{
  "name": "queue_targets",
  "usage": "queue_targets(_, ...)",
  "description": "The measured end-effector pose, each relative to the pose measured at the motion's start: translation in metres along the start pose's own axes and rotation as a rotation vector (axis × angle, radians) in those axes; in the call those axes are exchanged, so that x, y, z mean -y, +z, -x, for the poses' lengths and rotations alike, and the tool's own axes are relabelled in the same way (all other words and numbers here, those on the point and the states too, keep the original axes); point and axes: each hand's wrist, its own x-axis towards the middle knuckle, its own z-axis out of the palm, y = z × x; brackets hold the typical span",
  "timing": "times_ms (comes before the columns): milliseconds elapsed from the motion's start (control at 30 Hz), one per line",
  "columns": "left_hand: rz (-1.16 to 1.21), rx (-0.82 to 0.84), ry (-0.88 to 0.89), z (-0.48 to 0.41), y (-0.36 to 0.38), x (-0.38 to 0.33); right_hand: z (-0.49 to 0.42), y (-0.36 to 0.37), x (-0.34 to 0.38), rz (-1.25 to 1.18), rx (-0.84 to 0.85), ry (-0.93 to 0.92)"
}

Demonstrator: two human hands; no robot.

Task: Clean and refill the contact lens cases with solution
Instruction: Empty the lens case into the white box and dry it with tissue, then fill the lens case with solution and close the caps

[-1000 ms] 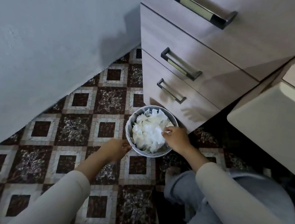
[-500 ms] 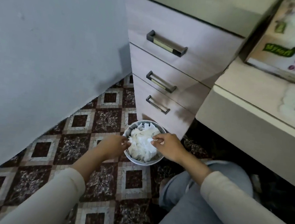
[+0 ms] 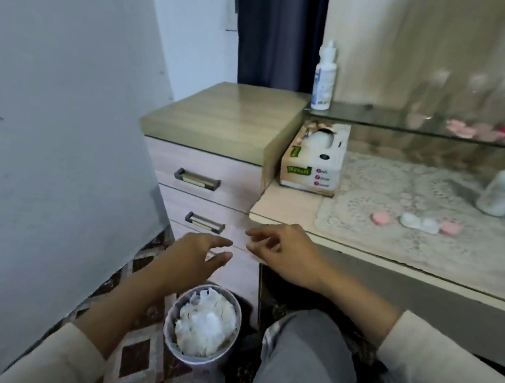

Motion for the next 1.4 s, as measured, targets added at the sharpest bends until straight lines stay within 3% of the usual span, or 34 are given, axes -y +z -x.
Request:
queue_targets(133, 0.010, -0.043, 0.136, -0.031, -0.011, -0.048, 0.020, -0.053, -0.010, 0.054, -0.126, 0.008)
queue_targets(333, -0.027, -0.032, 0.270, -0.078, 0.008, -0.107, 0.050, -0.110, -0.058, 0.135, -0.258, 0.166)
queue_targets(700, 0.010, 0.065, 0.346, -0.140, 0.049, -0.153, 0.087, -0.159, -0.129, 0.334, -0.375, 0.397)
queue_targets(1200, -0.027, -0.056, 0.450, -0.175, 0.086, -0.169, 0.070, -0.151, -0.177, 0.472, -0.488, 0.312)
queue_targets(1400, -0.010, -0.071, 0.454, -0.182, 0.087, -0.172, 0.073, -0.145, -0.183, 0.392, -0.564, 0.282)
